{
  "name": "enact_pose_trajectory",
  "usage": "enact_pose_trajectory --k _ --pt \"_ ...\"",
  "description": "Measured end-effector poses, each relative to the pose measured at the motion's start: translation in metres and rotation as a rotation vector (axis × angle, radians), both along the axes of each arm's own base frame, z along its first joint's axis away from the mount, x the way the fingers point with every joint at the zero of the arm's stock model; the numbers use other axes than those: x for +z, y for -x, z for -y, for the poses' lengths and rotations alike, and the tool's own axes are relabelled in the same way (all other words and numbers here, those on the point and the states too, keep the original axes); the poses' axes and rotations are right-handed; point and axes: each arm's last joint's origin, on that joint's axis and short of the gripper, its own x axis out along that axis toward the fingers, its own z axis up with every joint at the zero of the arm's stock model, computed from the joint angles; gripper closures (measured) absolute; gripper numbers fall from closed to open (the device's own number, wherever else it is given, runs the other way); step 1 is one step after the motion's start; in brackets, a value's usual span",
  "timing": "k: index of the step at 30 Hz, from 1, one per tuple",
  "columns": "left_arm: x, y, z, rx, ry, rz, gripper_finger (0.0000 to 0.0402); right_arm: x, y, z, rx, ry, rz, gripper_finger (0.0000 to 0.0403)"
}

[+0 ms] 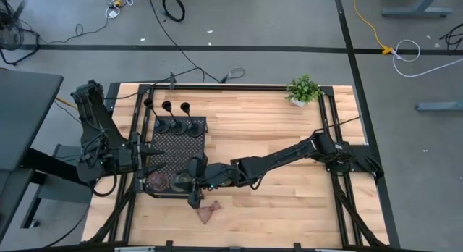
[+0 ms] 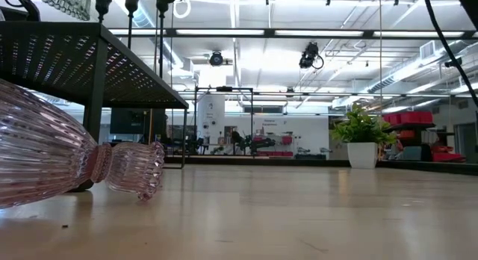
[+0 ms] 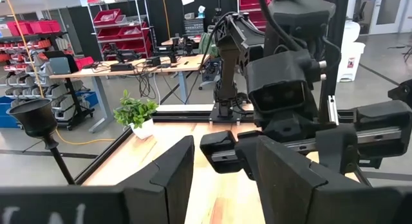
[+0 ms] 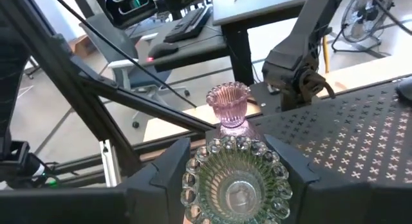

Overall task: Pick & Place candle stick holders
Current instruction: Put the green glass candle holder on the shelf aligned with the pink glass candle holder

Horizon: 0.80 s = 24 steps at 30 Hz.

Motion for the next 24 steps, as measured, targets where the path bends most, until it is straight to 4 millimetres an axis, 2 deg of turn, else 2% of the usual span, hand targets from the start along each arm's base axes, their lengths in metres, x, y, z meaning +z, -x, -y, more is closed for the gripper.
enact_pose_trajectory --k 2,8,24 --pt "0.000 0.000 0.000 0.000 0.001 0.000 0.0229 -0.001 0.000 0.000 -0.003 -0.012 -0.008 0.0249" --pt "0.000 0.000 0.000 -0.004 0.002 0.000 0.0229 -0.029 -0.013 -0.003 0.009 -0.060 0.001 0.0249" --pt "0.000 0.000 0.000 -0.003 0.002 0.000 0.0229 -0.030 -0.015 0.005 0.012 -0.064 -0.015 0.0249"
